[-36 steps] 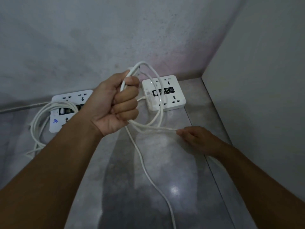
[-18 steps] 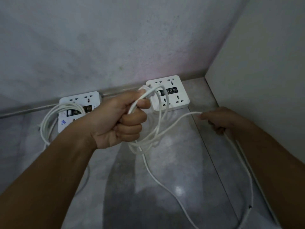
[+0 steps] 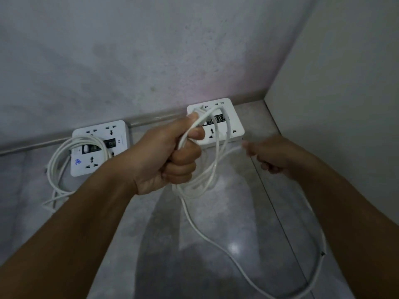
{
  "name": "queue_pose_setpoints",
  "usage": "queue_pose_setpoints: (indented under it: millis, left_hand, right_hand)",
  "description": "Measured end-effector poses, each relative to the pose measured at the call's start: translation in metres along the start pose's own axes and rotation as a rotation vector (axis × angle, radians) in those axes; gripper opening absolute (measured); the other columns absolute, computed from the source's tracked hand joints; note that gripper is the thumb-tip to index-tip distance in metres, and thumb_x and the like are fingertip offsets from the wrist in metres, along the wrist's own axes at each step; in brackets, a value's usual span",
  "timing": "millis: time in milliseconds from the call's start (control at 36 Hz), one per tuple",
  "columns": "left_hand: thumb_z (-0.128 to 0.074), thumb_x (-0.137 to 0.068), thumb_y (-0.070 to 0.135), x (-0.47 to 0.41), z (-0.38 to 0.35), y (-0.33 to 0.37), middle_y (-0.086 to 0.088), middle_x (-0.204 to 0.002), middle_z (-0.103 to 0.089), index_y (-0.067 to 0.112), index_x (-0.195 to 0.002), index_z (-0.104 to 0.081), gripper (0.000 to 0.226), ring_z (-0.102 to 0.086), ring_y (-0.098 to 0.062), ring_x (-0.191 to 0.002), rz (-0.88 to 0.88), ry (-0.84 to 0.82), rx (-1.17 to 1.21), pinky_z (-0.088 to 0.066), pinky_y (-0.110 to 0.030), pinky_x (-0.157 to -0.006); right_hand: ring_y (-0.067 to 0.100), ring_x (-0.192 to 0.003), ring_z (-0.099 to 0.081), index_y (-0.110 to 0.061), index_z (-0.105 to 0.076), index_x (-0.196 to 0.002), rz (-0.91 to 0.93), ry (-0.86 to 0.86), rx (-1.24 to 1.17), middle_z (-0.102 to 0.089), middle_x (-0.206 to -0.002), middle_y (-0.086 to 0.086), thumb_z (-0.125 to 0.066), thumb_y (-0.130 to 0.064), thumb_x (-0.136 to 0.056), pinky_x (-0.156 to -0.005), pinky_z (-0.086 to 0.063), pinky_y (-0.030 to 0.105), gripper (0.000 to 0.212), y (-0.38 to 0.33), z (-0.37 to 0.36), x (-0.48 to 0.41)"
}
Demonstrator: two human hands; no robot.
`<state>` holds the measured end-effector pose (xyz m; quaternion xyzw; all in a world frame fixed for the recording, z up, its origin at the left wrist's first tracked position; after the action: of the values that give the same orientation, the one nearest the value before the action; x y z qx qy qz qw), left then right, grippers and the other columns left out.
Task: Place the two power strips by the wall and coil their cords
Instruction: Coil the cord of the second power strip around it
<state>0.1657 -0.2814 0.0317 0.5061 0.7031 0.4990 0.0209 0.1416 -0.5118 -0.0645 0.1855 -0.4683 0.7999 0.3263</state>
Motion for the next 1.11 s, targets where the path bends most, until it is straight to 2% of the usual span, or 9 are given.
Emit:
queue_pose_setpoints:
  millis: [167, 417, 528, 611, 750, 833, 944, 1056, 1111]
  left_hand:
    - [-0.036, -0.103, 0.047, -0.004, 0.011, -0.001, 0.003, -0.045, -0.018, 0.021, -0.071, -0.041, 0.042, -0.011, -0.006, -0.036, -0.037, 0.159, -0.161, -0.012, -0.013, -0.041]
    - [-0.036, -0.104, 0.046, -0.009, 0.004, 0.004, 0.004, -0.046, -0.020, 0.020, -0.075, -0.041, 0.040, -0.012, -0.007, -0.037, -0.130, 0.162, -0.196, -0.009, -0.019, -0.043]
    - [-0.035, -0.104, 0.047, -0.011, 0.001, 0.003, 0.003, -0.047, -0.020, 0.019, -0.077, -0.041, 0.039, -0.011, -0.009, -0.039, -0.129, 0.167, -0.281, -0.010, -0.020, -0.044]
    - [-0.034, -0.104, 0.049, -0.013, 0.002, 0.003, 0.003, -0.050, -0.020, 0.018, -0.079, -0.041, 0.040, -0.013, -0.010, -0.040, -0.121, 0.186, -0.339, -0.011, -0.022, -0.044]
    - [-0.033, -0.105, 0.049, -0.021, 0.003, 0.003, 0.004, -0.050, -0.022, 0.018, -0.081, -0.041, 0.040, -0.013, -0.010, -0.040, -0.108, 0.244, -0.361, -0.013, -0.021, -0.044]
    - [-0.031, -0.106, 0.048, -0.026, 0.002, 0.004, 0.004, -0.049, -0.024, 0.017, -0.082, -0.041, 0.040, -0.016, -0.009, -0.039, -0.101, 0.289, -0.346, -0.015, -0.020, -0.042]
    - [-0.030, -0.106, 0.049, -0.032, 0.001, 0.007, 0.003, -0.049, -0.026, 0.018, -0.082, -0.040, 0.040, -0.017, -0.010, -0.040, -0.125, 0.345, -0.312, -0.014, -0.022, -0.045]
    - [-0.028, -0.104, 0.054, -0.036, -0.001, 0.011, 0.003, -0.048, -0.028, 0.017, -0.085, -0.043, 0.044, -0.020, -0.010, -0.038, -0.165, 0.371, -0.263, -0.017, -0.021, -0.043]
    - [-0.025, -0.103, 0.059, -0.040, -0.002, 0.011, 0.003, -0.047, -0.028, 0.015, -0.087, -0.043, 0.050, -0.021, -0.009, -0.037, -0.172, 0.362, -0.228, -0.020, -0.020, -0.041]
  right_hand:
    - [0.007, -0.032, -0.037, -0.016, -0.057, -0.076, -0.088, 0.041, -0.496, -0.041, -0.051, -0.004, -0.064, -0.039, -0.096, -0.035, -0.022, 0.011, 0.031, -0.007, 0.029, 0.002]
    - [0.004, -0.031, -0.036, -0.014, -0.059, -0.085, -0.060, 0.023, -0.721, -0.044, -0.052, -0.004, -0.052, -0.030, -0.104, -0.031, -0.021, 0.011, 0.025, -0.013, 0.030, 0.001]
    - [0.010, -0.046, -0.050, -0.008, -0.063, -0.108, 0.036, -0.099, -0.928, -0.050, -0.065, 0.002, -0.054, -0.016, -0.100, -0.037, -0.039, 0.017, 0.014, -0.036, 0.020, 0.012]
    - [0.015, -0.061, -0.063, -0.005, -0.062, -0.119, 0.140, -0.221, -0.992, -0.060, -0.074, 0.006, -0.056, -0.011, -0.097, -0.053, -0.055, 0.023, 0.023, -0.060, 0.014, 0.030]
    - [0.017, -0.053, -0.062, -0.008, -0.062, -0.119, 0.332, -0.289, -0.741, -0.057, -0.069, 0.004, -0.049, -0.018, -0.105, -0.044, -0.047, 0.023, 0.022, -0.091, 0.004, 0.057]
    - [0.019, -0.047, -0.062, -0.015, -0.074, -0.105, 0.512, -0.052, -0.441, -0.058, -0.063, 0.003, -0.054, -0.018, -0.104, -0.039, -0.040, 0.023, 0.020, -0.104, 0.005, 0.065]
    - [0.012, -0.045, -0.069, -0.024, -0.080, -0.106, 0.692, 0.215, -0.134, -0.069, -0.063, -0.005, -0.065, -0.025, -0.098, -0.038, -0.044, 0.021, 0.016, -0.122, 0.007, 0.085]
    - [0.014, -0.058, -0.067, -0.024, -0.080, -0.102, 0.879, 0.387, 0.142, -0.070, -0.070, -0.004, -0.064, -0.028, -0.098, -0.056, -0.052, 0.024, 0.018, -0.136, -0.002, 0.105]
    - [0.016, -0.069, -0.056, -0.018, -0.077, -0.104, 0.946, 0.455, 0.342, -0.062, -0.075, 0.000, -0.057, -0.027, -0.100, -0.066, -0.043, 0.015, 0.022, -0.141, -0.010, 0.110]
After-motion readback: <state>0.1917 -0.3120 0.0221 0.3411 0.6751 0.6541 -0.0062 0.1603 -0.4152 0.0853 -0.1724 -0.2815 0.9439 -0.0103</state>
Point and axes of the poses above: each hand's wrist, its own x-axis away from the middle knuckle, its own z-axis out of the back of the hand, y = z × x, the point moved 7 cm from there along -x, towards the middle knuckle
